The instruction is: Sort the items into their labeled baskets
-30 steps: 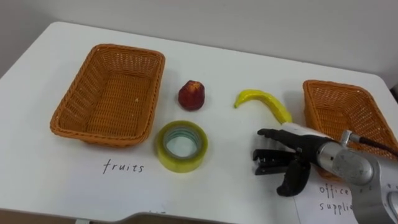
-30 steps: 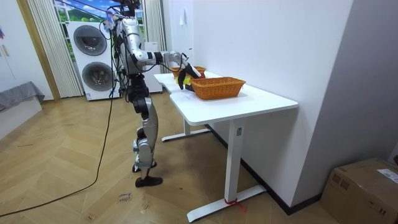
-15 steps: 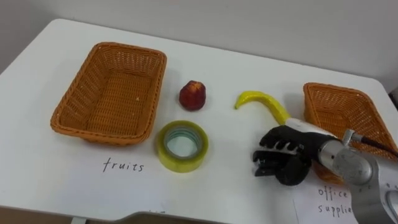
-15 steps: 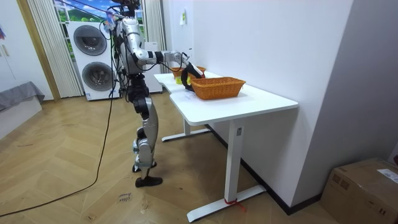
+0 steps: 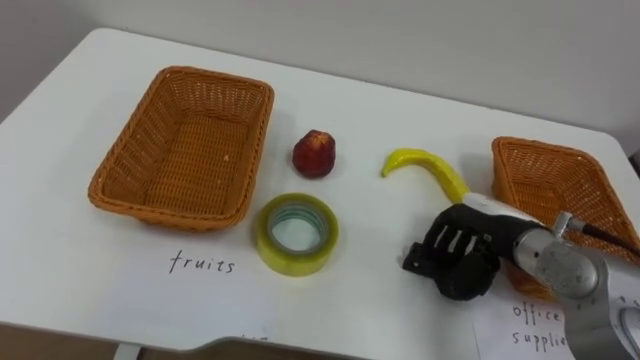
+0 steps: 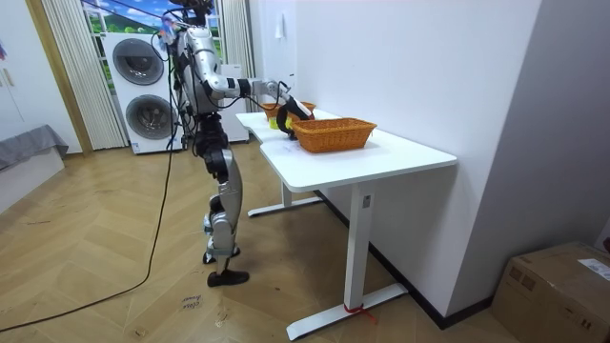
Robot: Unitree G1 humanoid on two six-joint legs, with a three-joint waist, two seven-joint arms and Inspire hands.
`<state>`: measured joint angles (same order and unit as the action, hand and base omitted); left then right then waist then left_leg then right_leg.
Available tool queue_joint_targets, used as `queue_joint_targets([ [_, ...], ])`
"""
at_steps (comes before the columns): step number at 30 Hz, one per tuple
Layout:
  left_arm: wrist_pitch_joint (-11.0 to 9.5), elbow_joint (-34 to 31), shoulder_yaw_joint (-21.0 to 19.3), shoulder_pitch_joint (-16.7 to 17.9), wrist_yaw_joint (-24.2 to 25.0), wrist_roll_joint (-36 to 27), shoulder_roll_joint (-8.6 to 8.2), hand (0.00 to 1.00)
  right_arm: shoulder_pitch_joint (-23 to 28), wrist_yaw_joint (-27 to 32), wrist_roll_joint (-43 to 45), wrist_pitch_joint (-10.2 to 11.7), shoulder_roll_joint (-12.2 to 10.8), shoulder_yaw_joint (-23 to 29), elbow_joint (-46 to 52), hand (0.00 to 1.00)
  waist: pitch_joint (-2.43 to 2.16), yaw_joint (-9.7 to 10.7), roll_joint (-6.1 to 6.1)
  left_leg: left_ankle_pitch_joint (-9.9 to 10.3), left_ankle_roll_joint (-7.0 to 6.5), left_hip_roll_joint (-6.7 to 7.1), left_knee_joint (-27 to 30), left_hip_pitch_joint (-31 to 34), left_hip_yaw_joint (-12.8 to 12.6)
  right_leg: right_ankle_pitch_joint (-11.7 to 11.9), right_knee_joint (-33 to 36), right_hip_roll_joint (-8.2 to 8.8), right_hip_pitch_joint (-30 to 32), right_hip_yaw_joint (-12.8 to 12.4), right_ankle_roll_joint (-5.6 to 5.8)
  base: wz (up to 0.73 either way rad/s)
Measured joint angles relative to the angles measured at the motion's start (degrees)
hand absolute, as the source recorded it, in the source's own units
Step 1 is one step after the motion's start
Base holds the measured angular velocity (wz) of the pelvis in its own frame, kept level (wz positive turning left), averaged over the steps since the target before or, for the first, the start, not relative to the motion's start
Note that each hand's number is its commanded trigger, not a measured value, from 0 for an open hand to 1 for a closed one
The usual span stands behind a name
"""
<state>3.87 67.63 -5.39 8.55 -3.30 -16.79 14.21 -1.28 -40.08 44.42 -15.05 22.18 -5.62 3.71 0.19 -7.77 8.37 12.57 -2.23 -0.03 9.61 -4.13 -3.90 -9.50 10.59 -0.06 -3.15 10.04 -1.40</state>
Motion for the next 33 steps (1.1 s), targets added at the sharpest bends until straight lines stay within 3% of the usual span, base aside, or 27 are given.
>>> queue_joint_targets([
  [9,-0.16,-0.11,0.13,0.54,-1.13,-0.5,-0.04,0.0,0.03,0.82,-0.85,0.09,0.0,0.03,0.04,1.0,0.12,-0.1,-0.23,-0.02,0.01,0.01,0.02,0.13,-0.08,0.0,0.03,-0.03,0.19,-0.09,0.0,0.0],
  [14,-0.43,-0.28,-0.1,0.99,-1.11,-0.49,-0.3,0.0,0.29,0.33,-2.17,0.74,-0.05,0.11,2.65,1.0,0.62,0.21,-1.63,-0.02,0.0,0.07,0.01,0.21,-0.08,0.0,0.02,-0.03,0.27,-0.52,0.0,0.0],
  [19,-1.06,-0.68,-0.64,2.24,-1.3,-0.74,-1.04,0.0,0.25,1.04,-4.36,1.5,-0.03,0.9,6.33,1.0,0.0,1.56,-2.71,-0.1,-0.03,0.06,0.19,-0.21,0.0,0.0,0.01,0.28,-0.03,-0.56,0.0,0.0],
  [23,-2.03,-0.61,-3.44,2.44,-2.73,-0.53,-2.41,0.0,0.16,3.06,-7.2,3.31,-0.02,4.79,9.42,1.0,-0.13,1.99,-2.25,-0.14,0.01,0.0,0.11,-0.45,-0.49,-0.01,0.0,0.26,-0.06,-1.05,0.0,-0.04],
  [29,-2.24,-0.53,-4.64,3.37,-2.39,-0.52,-2.67,0.0,0.14,10.08,-10.84,4.52,-0.02,12.39,13.74,1.0,0.2,3.3,-1.24,-0.12,0.0,0.05,0.02,-0.54,-0.73,0.0,0.0,0.05,-0.29,-1.54,-0.01,-0.02],
  [33,-2.7,-0.52,-4.6,3.71,-2.23,-0.55,-2.78,0.0,0.14,12.76,-12.2,5.26,-0.02,14.15,14.14,1.0,0.22,4.24,-1.15,-0.13,-0.04,0.21,0.13,-0.5,-0.73,-0.01,-0.1,0.06,-0.31,-1.7,0.0,0.0],
])
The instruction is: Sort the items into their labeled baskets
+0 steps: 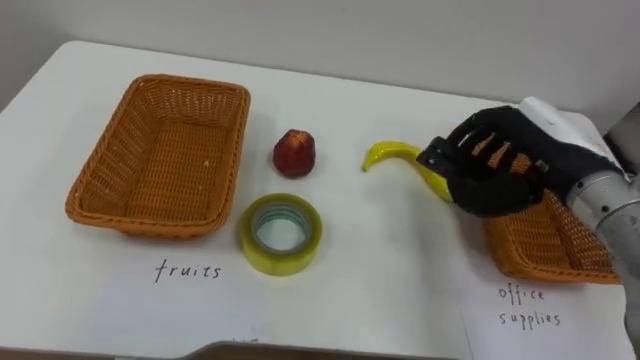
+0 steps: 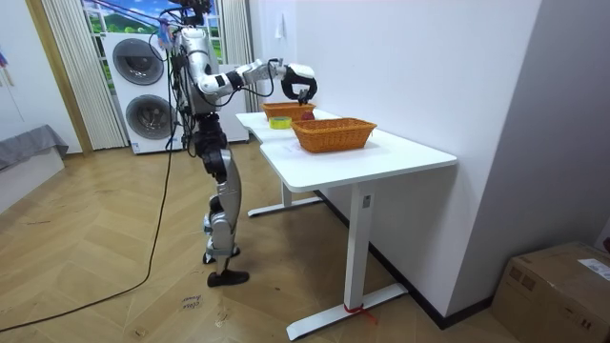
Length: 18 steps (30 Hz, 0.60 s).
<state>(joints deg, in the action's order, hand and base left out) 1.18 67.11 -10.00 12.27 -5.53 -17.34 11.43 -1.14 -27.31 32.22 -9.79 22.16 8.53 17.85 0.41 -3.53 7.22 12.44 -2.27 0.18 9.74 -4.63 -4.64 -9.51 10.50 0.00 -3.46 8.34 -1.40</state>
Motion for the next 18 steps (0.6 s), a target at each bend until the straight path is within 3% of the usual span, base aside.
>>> queue_joint_targets([
  [9,0.05,1.22,-2.23,1.28,0.75,0.59,-0.16,0.0,-0.52,5.08,-2.62,0.54,0.07,4.12,2.06,1.0,-0.07,0.77,-0.15,-0.01,-0.05,-0.02,-0.05,0.11,0.1,0.11,-0.75,-0.11,-0.11,0.24,0.15,0.01],
  [18,0.32,1.4,-3.4,1.26,2.98,1.17,-0.2,0.0,-0.91,9.71,-5.21,0.93,3.01,6.81,-3.85,1.0,-0.31,2.21,-0.01,-0.03,-0.01,-0.24,-0.1,-0.94,-0.07,0.11,-0.54,0.04,-0.65,-0.06,0.14,-0.01],
])
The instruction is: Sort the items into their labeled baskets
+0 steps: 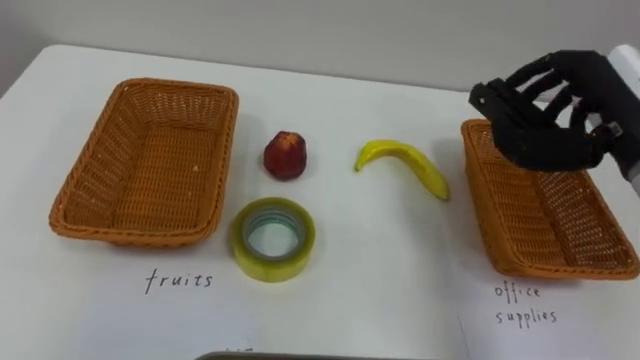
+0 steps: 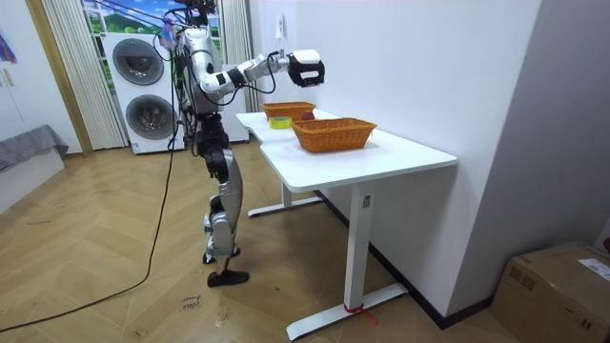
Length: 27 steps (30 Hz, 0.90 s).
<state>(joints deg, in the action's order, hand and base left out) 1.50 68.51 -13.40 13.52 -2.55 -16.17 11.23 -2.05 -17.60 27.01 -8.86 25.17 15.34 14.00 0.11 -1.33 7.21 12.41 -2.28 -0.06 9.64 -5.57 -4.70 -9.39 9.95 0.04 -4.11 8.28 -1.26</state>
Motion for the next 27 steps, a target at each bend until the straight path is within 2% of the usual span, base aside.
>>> queue_joint_targets([
  [8,-0.02,-0.15,-2.23,0.9,0.54,0.05,-0.3,0.0,0.03,2.23,0.73,-0.05,0.06,4.31,-2.13,1.0,-0.02,1.36,0.77,0.02,0.01,0.08,0.04,0.43,-0.37,-0.13,0.24,-0.07,0.3,-0.62,-0.15,-0.02],
  [14,-0.16,-1.28,-2.2,1.87,0.44,0.15,-0.25,0.0,0.58,6.41,-1.41,0.67,0.07,5.72,-5.11,1.0,-0.07,1.63,0.66,0.03,0.02,-0.03,0.24,0.72,-0.7,0.09,-0.17,-0.14,0.43,-0.39,-0.16,0.0],
  [15,-0.16,-1.36,-2.2,1.8,0.45,0.15,-0.24,0.0,0.9,6.52,-1.54,0.65,0.07,5.72,-5.4,1.0,-0.11,1.53,0.61,0.03,0.02,-0.03,0.24,0.83,-0.71,0.09,-0.14,-0.14,0.58,-0.41,-0.17,0.0],
  [16,-0.16,-1.74,-2.23,1.81,0.47,0.15,-0.23,0.0,1.71,6.53,-1.78,0.62,0.07,5.67,-5.58,1.0,-0.42,1.34,0.7,0.03,0.02,-0.08,0.2,0.91,-0.73,0.11,0.08,-0.13,1.0,-0.42,-0.19,-0.06],
  [18,-0.16,-2.03,-2.24,1.81,0.48,0.13,-0.23,0.0,2.8,6.53,-2.02,0.63,0.07,5.66,-5.87,1.0,-0.51,1.19,0.34,0.01,0.03,-0.12,0.2,0.86,-0.76,0.14,0.2,-0.1,1.11,-0.42,-0.22,-0.02],
  [22,-0.17,-2.54,-2.18,1.82,0.43,0.13,-0.21,0.0,3.46,6.57,-2.09,0.64,0.07,5.28,-10.62,1.0,-0.41,1.08,-0.15,0.01,0.03,-0.16,0.04,0.77,-0.71,0.12,0.68,-0.1,1.14,-0.38,-0.19,0.0],
  [27,-0.18,-2.6,-2.1,1.77,0.27,0.7,0.19,0.0,3.62,6.57,-1.75,0.57,0.05,3.37,-13.67,1.0,0.04,1.07,0.57,0.0,0.07,-0.09,0.01,0.99,-0.71,0.09,0.66,-0.1,1.11,-0.44,-0.23,0.0],
])
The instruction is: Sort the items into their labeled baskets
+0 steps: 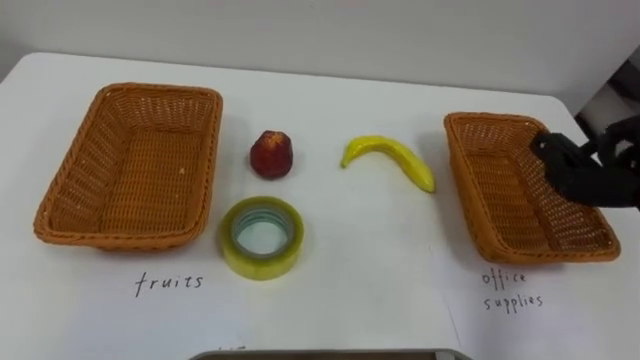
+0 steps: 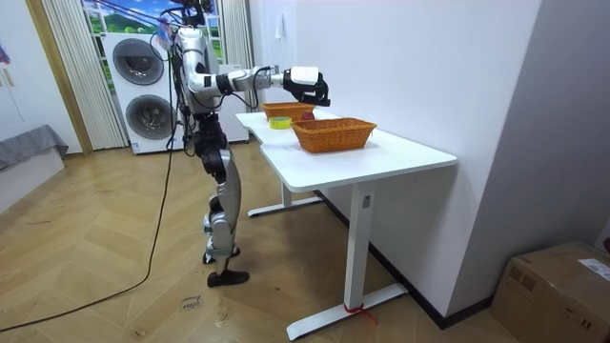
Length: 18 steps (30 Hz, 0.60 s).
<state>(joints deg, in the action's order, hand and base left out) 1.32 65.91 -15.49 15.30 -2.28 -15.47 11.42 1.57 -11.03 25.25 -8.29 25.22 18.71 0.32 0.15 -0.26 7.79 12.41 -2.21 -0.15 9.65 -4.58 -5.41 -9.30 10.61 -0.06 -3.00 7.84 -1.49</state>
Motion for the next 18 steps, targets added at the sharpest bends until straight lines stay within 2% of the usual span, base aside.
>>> queue_joint_targets([
  [3,-0.02,0.0,0.15,0.18,0.26,0.02,1.09,0.0,0.0,0.02,0.19,0.12,0.0,-0.52,-2.11,1.0,0.23,-0.19,0.44,-0.01,0.01,0.01,0.21,0.1,-0.01,-0.02,-0.07,-0.05,-0.02,0.02,-0.02,0.0],
  [4,-0.04,0.01,0.15,0.33,0.38,0.02,1.38,0.0,0.01,0.02,0.58,0.11,0.0,-1.03,-2.61,0.71,0.25,-0.23,0.68,-0.01,0.01,0.02,0.23,0.12,-0.01,-0.02,-0.06,-0.08,0.0,0.03,-0.02,0.0],
  [5,-0.04,0.01,0.15,0.47,0.52,0.02,1.41,0.0,0.01,0.02,0.91,0.19,0.0,-1.52,-2.61,0.31,0.26,-0.23,0.73,-0.01,0.0,0.07,0.24,0.18,-0.01,-0.01,-0.06,-0.17,0.03,0.02,-0.02,0.0],
  [6,-0.04,0.01,0.15,0.5,0.62,0.03,1.39,0.0,0.01,0.02,1.02,0.28,0.0,-1.69,-2.6,0.0,0.26,-0.22,0.73,0.0,-0.01,0.09,0.24,0.21,0.0,-0.01,-0.06,-0.17,0.05,0.03,-0.01,0.0],
  [11,-0.08,0.01,0.11,0.46,0.76,0.02,1.54,0.0,0.0,0.01,2.24,1.16,-0.04,-1.86,-2.6,0.0,0.22,-0.51,0.59,0.03,-0.06,0.07,0.43,0.23,0.03,-0.02,-0.07,-0.16,0.09,-0.02,0.01,0.0],
  [18,-0.08,0.06,0.08,0.43,1.58,0.03,1.52,0.0,0.01,-0.46,3.55,1.18,-0.05,-1.87,-2.59,0.0,0.03,-1.19,0.26,0.03,-0.05,0.0,0.43,0.23,0.08,-0.02,0.04,-0.1,0.11,0.02,0.01,0.0],
])
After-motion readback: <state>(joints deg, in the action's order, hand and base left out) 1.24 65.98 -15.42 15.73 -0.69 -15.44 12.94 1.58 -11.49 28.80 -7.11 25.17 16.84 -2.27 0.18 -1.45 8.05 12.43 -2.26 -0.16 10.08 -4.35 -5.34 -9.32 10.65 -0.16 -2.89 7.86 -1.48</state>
